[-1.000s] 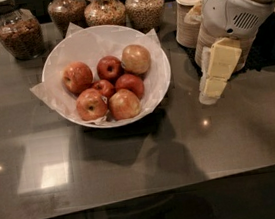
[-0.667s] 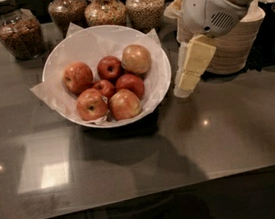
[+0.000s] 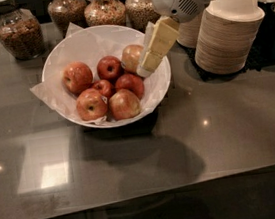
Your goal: Pick apple from white bowl
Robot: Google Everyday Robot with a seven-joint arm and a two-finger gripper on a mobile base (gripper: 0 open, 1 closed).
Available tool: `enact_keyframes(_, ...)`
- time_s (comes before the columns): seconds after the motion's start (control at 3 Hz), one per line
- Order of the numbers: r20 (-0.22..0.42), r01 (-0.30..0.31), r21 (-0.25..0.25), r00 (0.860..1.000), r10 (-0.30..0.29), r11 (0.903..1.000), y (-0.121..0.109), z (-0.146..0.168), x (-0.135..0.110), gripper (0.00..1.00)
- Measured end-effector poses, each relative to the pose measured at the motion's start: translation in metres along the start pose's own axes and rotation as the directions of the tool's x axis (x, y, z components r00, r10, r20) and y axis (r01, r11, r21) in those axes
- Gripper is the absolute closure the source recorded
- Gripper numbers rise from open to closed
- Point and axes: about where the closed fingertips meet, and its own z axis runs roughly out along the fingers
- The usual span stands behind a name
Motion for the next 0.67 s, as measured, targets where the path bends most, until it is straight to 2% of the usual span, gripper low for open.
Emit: enact_keyframes(0.67,0.027,-0.021,0.005,0.999,0.021,0.9998,-0.0014,0.0009,-0.0004,0.0)
